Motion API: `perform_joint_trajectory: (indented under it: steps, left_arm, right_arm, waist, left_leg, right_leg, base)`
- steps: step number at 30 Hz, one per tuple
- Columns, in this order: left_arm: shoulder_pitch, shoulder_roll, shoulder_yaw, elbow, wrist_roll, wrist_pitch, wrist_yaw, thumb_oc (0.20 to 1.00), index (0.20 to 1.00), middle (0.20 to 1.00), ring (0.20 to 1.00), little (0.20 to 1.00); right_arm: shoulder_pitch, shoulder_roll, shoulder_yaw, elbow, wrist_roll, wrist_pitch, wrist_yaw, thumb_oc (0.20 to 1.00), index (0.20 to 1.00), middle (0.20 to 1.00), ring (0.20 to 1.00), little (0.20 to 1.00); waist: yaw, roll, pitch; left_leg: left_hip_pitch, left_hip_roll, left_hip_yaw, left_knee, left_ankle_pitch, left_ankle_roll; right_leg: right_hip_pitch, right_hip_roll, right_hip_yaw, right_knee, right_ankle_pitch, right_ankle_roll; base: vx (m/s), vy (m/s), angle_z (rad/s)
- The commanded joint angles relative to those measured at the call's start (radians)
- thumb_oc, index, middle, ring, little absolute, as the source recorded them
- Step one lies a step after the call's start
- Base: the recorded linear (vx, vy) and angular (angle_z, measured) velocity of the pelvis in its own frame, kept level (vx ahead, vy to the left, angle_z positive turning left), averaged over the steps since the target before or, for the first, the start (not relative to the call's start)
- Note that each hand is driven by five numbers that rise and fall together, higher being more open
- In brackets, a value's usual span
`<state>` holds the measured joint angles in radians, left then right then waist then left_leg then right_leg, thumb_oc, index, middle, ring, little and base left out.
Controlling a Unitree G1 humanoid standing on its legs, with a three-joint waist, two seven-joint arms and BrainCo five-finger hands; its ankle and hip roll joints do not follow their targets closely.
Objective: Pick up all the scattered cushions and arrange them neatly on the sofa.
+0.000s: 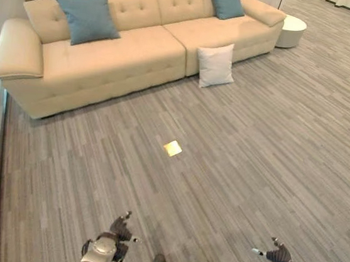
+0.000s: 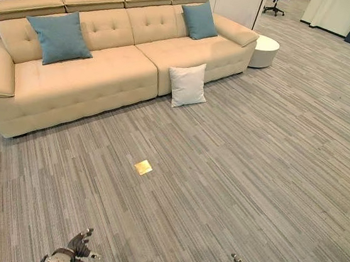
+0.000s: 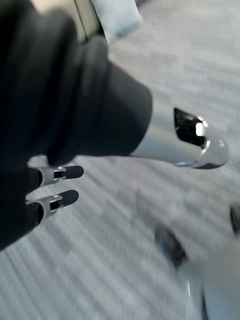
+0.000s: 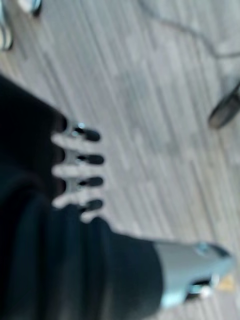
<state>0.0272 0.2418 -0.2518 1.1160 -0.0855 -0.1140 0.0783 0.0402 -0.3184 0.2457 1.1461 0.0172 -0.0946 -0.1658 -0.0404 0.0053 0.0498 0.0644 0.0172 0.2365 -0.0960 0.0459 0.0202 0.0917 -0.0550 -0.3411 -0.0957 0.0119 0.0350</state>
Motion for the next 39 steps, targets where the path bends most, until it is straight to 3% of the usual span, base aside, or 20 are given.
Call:
perform_joint_trajectory:
  steps: [1,7,23,25,29,36,37,39]
  left_arm:
    - [-0.067,-0.021,0.043,0.087,0.041,-0.014,0.023,1.0,1.0,1.0,1.0,1.0]
    - [-0.056,-0.027,0.08,0.11,0.017,-0.015,0.036,1.0,1.0,1.0,1.0,1.0]
    - [-0.077,-0.041,0.025,0.055,0.043,-0.025,0.069,1.0,1.0,1.0,1.0,1.0]
    - [-0.081,-0.04,0.025,0.056,0.038,-0.024,0.066,1.0,1.0,1.0,1.0,1.0]
    - [-0.083,-0.025,0.045,0.048,0.006,-0.027,0.057,1.0,1.0,1.0,1.0,1.0]
    - [-0.086,-0.028,0.036,0.062,0.001,-0.025,0.029,1.0,1.0,1.0,1.0,1.0]
    - [-0.086,-0.028,0.034,0.067,-0.006,-0.025,0.025,1.0,1.0,1.0,1.0,1.0]
    - [-0.089,-0.027,0.031,0.068,-0.01,-0.025,0.025,1.0,1.0,1.0,1.0,1.0]
  right_arm:
    - [-0.057,0.004,-0.005,0.053,0.009,-0.014,0.0,1.0,1.0,1.0,1.0,1.0]
    - [-0.058,0.012,-0.009,0.057,0.013,-0.012,-0.004,1.0,1.0,1.0,1.0,1.0]
    - [-0.076,0.025,0.009,0.061,0.016,-0.003,-0.002,1.0,1.0,1.0,1.0,1.0]
    - [-0.082,0.026,0.009,0.062,0.018,-0.003,-0.003,1.0,1.0,1.0,1.0,1.0]
    - [-0.106,0.036,0.017,0.047,0.026,-0.003,0.002,1.0,1.0,1.0,1.0,1.0]
    - [-0.091,0.03,0.012,0.047,0.045,-0.009,0.012,1.0,1.0,1.0,1.0,1.0]
    - [-0.089,0.026,0.015,0.041,0.05,-0.013,0.013,1.0,1.0,1.0,1.0,1.0]
    - [-0.091,0.021,0.017,0.032,0.054,-0.017,0.012,1.0,1.0,1.0,1.0,1.0]
  waist:
    - [-0.001,-0.015,0.013]
    - [-0.003,-0.017,0.012]
    - [-0.002,-0.026,0.026]
    - [0.0,-0.026,0.03]
    - [0.008,-0.027,0.052]
    - [-0.01,-0.025,0.053]
    - [-0.013,-0.031,0.064]
    - [-0.012,-0.04,0.077]
  left_leg:
    - [0.035,0.014,-0.024,0.009,-0.115,-0.055]
    - [0.044,0.015,-0.011,0.009,-0.118,-0.054]
    - [0.049,-0.004,0.003,0.009,-0.142,-0.024]
    - [0.047,-0.002,0.01,0.009,-0.141,-0.023]
    - [0.038,0.015,0.064,0.009,-0.136,-0.024]
    - [0.07,0.025,0.049,0.025,-0.141,-0.042]
    - [0.041,0.04,0.042,0.128,-0.165,-0.048]
    - [0.008,0.049,0.041,0.208,-0.176,-0.056]
  right_leg:
    - [0.011,-0.033,0.003,0.008,-0.065,0.071]
    - [0.013,-0.032,0.012,0.008,-0.065,0.07]
    - [-0.019,-0.04,0.068,0.033,-0.045,0.084]
    - [-0.034,-0.042,0.066,0.051,-0.047,0.085]
    - [-0.103,-0.054,-0.001,0.121,-0.045,0.091]
    - [-0.057,-0.026,0.016,0.09,-0.084,0.057]
    - [-0.046,-0.019,0.03,0.088,-0.097,0.04]
    - [-0.038,-0.019,0.033,0.087,-0.102,0.03]
  base:
    - [0.01,-0.005,-0.03]
    - [0.02,-0.001,-0.05]
    - [0.02,0.019,-0.14]
    - [-0.04,-0.006,-0.1]
    - [-0.03,-0.046,-0.45]
    - [0.08,-0.106,-0.19]
    - [0.07,-0.152,0.05]
    - [0.02,-0.171,0.08]
